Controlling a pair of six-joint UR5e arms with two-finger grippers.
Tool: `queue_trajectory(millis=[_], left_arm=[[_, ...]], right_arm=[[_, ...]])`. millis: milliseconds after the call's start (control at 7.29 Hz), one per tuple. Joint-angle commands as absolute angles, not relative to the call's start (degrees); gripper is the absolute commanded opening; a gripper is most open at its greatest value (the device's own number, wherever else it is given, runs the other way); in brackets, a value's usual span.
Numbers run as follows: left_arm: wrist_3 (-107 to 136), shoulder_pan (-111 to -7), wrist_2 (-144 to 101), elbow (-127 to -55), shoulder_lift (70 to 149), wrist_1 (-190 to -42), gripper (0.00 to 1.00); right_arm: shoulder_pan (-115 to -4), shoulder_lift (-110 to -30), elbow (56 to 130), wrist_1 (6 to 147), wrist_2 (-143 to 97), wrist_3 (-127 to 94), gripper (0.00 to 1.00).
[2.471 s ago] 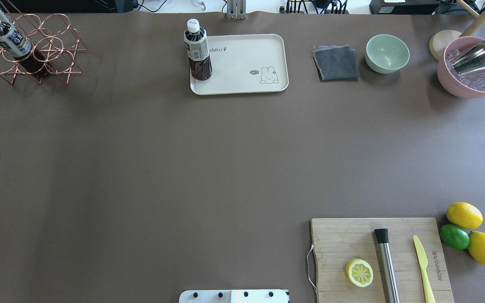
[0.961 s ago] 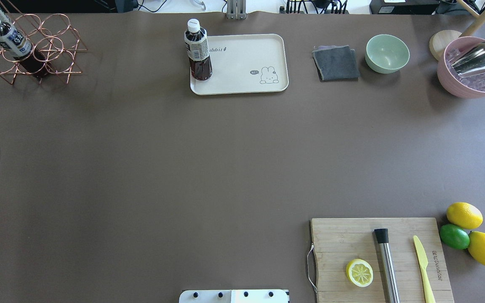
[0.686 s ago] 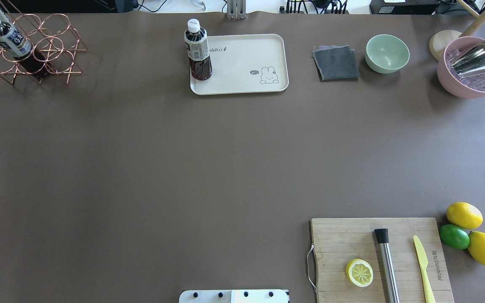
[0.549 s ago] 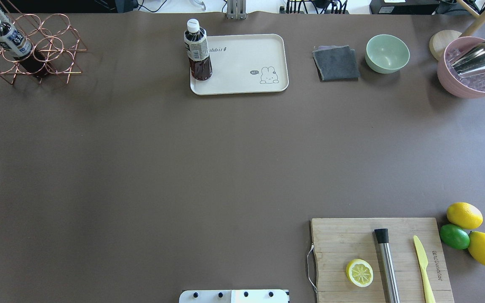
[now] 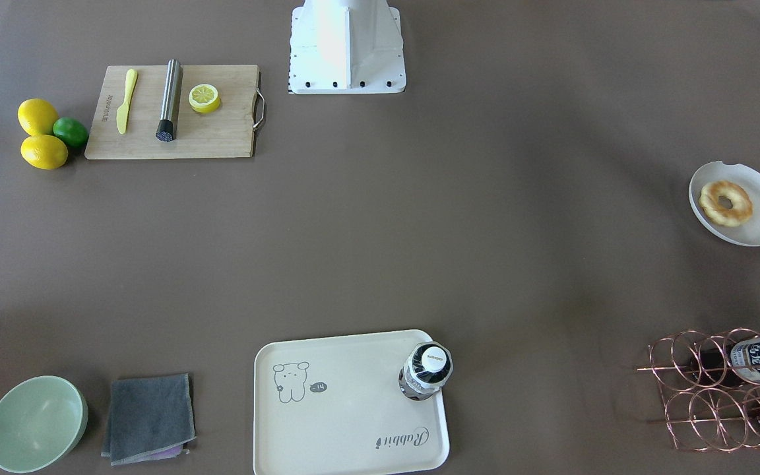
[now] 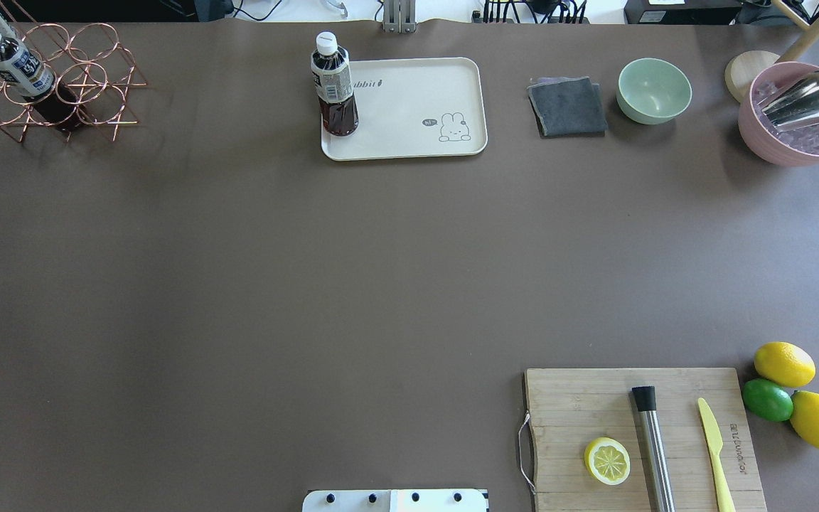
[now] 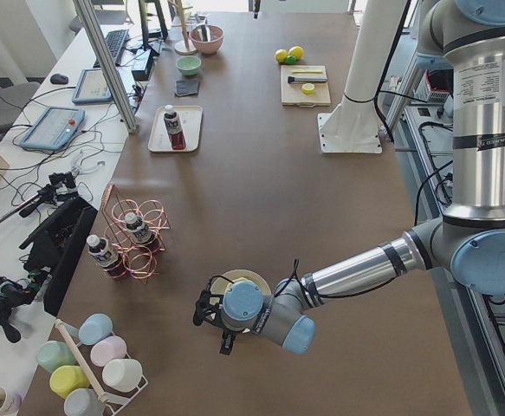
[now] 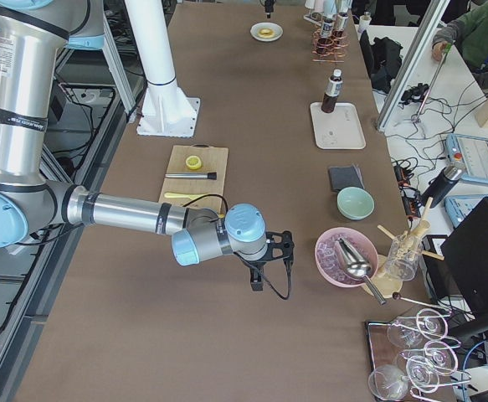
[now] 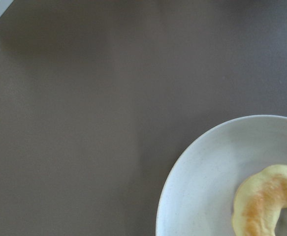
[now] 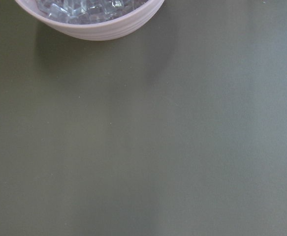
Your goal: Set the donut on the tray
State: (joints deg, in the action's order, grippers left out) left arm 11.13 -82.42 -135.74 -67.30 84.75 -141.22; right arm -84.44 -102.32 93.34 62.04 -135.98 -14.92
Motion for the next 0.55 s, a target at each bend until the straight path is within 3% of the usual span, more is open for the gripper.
queue_trajectory(millis=[0,412], left_arm=[[11.69,-81.74,-136.49,-64.69,84.64,-143.17,0.81],[11.95,-81.65,-141.67,-62.59,84.64,-143.17,0.76]], right_arm=[[-82.09,-101.87,87.02,52.39,-134.82,-17.58,0.99],[-82.09,-101.95,87.01,52.21,-134.74,-17.58,0.99]])
